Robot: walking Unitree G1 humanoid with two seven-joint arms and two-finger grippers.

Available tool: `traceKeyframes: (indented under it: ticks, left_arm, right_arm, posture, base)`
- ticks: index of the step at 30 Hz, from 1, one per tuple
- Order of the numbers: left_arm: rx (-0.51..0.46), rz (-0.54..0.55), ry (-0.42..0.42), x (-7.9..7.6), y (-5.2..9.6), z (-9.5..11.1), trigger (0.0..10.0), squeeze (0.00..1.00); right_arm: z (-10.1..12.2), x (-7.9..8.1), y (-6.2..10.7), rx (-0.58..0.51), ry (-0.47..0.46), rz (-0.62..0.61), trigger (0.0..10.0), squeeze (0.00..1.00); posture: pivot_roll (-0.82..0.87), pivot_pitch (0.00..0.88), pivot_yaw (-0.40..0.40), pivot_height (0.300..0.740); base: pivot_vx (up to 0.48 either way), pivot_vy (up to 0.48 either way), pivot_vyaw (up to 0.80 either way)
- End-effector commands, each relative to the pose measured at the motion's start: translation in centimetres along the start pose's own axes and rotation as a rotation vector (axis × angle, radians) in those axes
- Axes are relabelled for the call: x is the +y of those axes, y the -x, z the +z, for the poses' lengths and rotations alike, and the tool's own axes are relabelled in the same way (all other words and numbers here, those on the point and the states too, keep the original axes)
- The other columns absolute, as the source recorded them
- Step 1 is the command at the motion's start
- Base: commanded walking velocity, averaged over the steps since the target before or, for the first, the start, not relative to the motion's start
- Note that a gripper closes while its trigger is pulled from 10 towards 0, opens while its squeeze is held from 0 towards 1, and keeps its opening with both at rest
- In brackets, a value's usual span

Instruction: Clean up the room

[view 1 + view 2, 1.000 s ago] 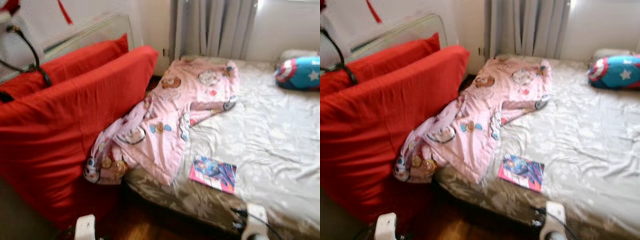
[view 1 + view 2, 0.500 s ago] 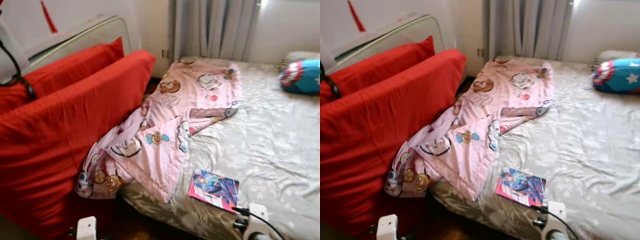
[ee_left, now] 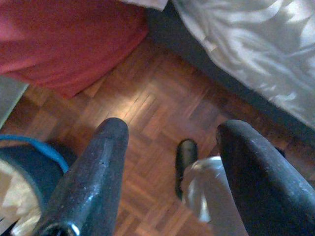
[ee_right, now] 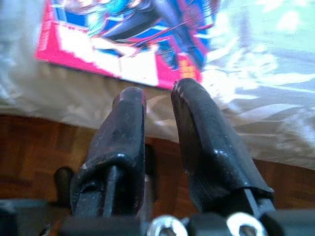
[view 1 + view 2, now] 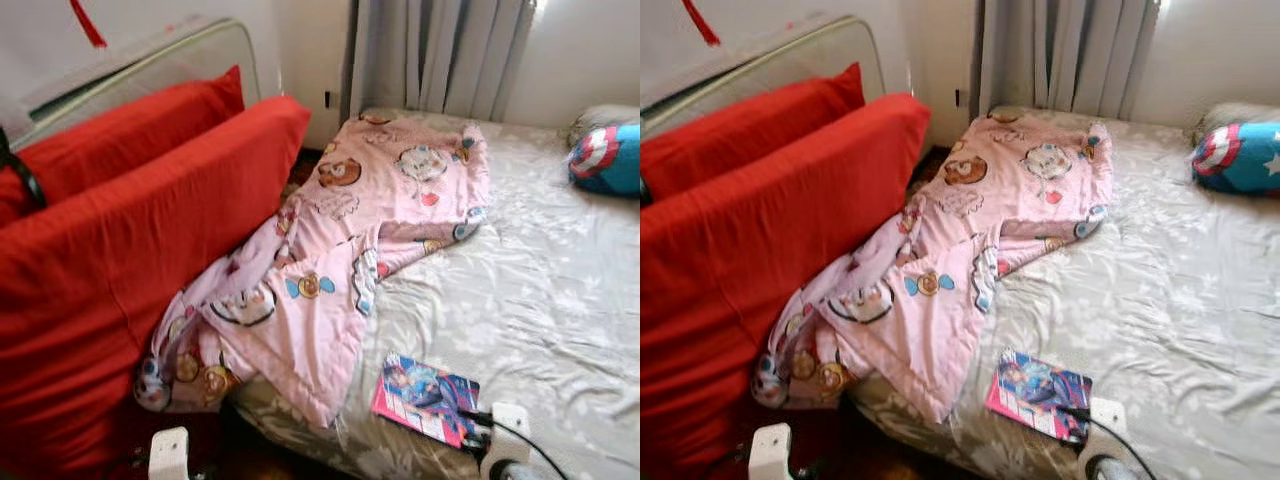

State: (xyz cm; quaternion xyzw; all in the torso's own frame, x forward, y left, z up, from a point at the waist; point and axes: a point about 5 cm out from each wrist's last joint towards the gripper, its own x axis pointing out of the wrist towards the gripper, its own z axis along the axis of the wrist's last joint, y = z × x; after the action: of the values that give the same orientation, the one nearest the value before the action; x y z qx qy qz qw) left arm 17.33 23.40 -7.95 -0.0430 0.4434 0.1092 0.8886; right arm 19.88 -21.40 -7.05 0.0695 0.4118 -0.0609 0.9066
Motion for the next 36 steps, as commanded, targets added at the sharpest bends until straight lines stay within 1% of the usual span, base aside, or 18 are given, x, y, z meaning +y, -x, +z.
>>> traceKeyframes:
  ticks: [1,8,14,17,23,24,26,29,31,33,35,36]
  left_arm:
    - [0.005,0.000,-0.015,0.0,0.0,0.0,10.0,0.00]
    - [0.003,0.000,-0.016,0.0,0.0,0.0,10.0,0.00]
    - [-0.004,0.003,-0.007,0.0,0.0,0.0,10.0,0.00]
    - [-0.007,0.002,-0.017,0.0,0.0,0.1,10.0,0.00]
    - [-0.061,-0.006,-0.027,-0.1,0.0,0.6,10.0,0.00]
    - [-0.082,-0.015,-0.039,-0.1,0.0,0.9,10.0,0.00]
    - [-0.090,-0.019,-0.039,-0.2,0.0,0.9,10.0,0.00]
    - [-0.153,-0.023,-0.057,-0.2,0.1,1.5,10.0,0.00]
    - [-0.166,-0.021,-0.048,-0.2,0.1,1.6,10.0,0.00]
    - [-0.203,-0.014,-0.008,-0.2,0.2,1.9,10.0,0.00]
    - [-0.221,-0.014,0.020,-0.1,0.3,1.9,10.0,0.00]
    - [-0.362,-0.030,-0.003,-1.3,0.1,5.6,10.0,0.00]
  right_arm:
    - [-0.3,-0.6,0.2,0.009,-0.003,-0.018,10.0,0.00]
    - [-0.3,-0.6,0.2,0.009,-0.003,-0.017,10.0,0.00]
    - [-0.3,-0.6,0.2,0.007,-0.004,-0.017,10.0,0.00]
    - [-0.3,-0.6,0.2,0.004,-0.005,-0.016,10.0,0.00]
    - [0.2,-0.5,0.2,-0.051,-0.020,0.004,10.0,0.00]
    - [0.4,-0.4,0.2,-0.080,-0.017,0.016,10.0,0.00]
    - [0.5,-0.4,0.2,-0.091,-0.016,0.021,10.0,0.00]
    - [1.1,-0.3,0.3,-0.168,-0.037,0.024,10.0,0.00]
    - [1.2,-0.3,0.4,-0.179,-0.034,0.029,10.0,0.00]
    - [1.6,-0.1,0.4,-0.222,-0.020,0.059,10.0,0.00]
    - [1.7,-0.1,0.5,-0.249,-0.040,0.071,10.0,0.00]
    - [1.8,-0.1,0.6,-0.260,-0.046,0.074,10.0,0.00]
  posture:
    - [-0.09,0.015,0.041,0.740]
    - [-0.09,0.015,0.041,0.740]
    - [-0.09,0.015,0.041,0.740]
    - [-0.09,0.016,0.041,0.740]
    - [-0.09,0.017,0.040,0.740]
    - [-0.09,0.015,0.041,0.740]
    - [-0.09,0.015,0.041,0.740]
    - [-0.10,0.007,0.042,0.740]
    - [-0.10,0.005,0.041,0.740]
    - [-0.10,0.000,0.041,0.740]
    - [-0.10,0.000,0.038,0.740]
    - [-0.11,0.000,0.038,0.740]
  base:
    - [0.000,-0.326,0.00]
    - [0.000,-0.319,0.00]
    - [0.000,0.000,0.00]
    - [0.000,0.000,0.00]
    - [0.000,0.000,0.00]
    - [0.000,0.000,0.00]
    - [0.000,0.000,0.00]
    - [0.000,0.000,0.00]
    - [0.000,0.000,0.00]
    - [0.000,0.000,0.00]
    - [0.000,0.000,0.00]
    - [0.000,0.000,0.00]
